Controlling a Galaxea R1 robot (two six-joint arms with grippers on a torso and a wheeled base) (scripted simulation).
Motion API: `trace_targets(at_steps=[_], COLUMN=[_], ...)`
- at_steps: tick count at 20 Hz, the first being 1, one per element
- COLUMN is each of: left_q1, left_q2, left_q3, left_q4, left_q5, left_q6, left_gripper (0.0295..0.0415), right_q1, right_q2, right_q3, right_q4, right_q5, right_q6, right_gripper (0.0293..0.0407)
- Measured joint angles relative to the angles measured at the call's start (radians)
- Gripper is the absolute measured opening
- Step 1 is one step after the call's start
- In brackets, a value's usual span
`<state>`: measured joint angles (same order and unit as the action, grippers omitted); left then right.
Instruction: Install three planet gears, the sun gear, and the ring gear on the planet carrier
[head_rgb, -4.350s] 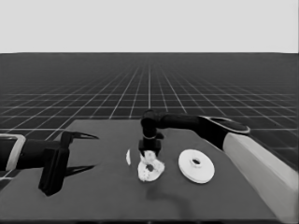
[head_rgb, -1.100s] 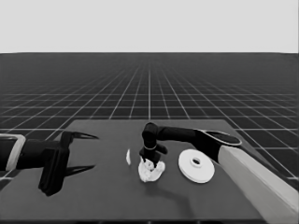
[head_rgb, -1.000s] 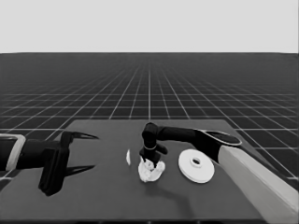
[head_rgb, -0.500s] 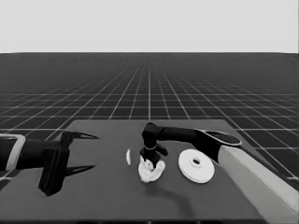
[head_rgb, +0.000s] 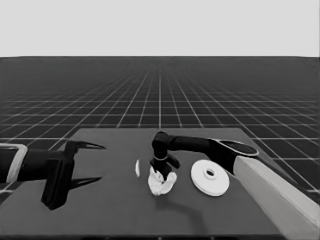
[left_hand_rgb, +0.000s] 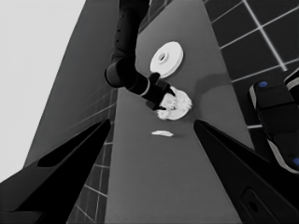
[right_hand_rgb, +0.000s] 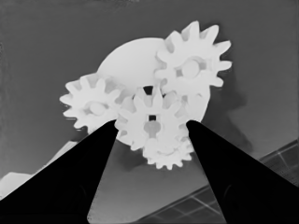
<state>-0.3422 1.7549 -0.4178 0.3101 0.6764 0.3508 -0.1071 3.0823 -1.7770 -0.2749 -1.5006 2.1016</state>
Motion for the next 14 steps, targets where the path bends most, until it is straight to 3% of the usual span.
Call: trace_targets(at_steps=[14], left_q1=[0.000], left_q2=[0.000], left_q3=[0.000], left_q4=[0.000], left_q5=[0.000], left_q6=[0.000], left_gripper=[0.0385], right_q1=[0.000], right_q2=[0.000], right_q3=[0.000], right_q4=[0.000], right_q5=[0.000], right_q6=[0.147], right_gripper=[0.0309])
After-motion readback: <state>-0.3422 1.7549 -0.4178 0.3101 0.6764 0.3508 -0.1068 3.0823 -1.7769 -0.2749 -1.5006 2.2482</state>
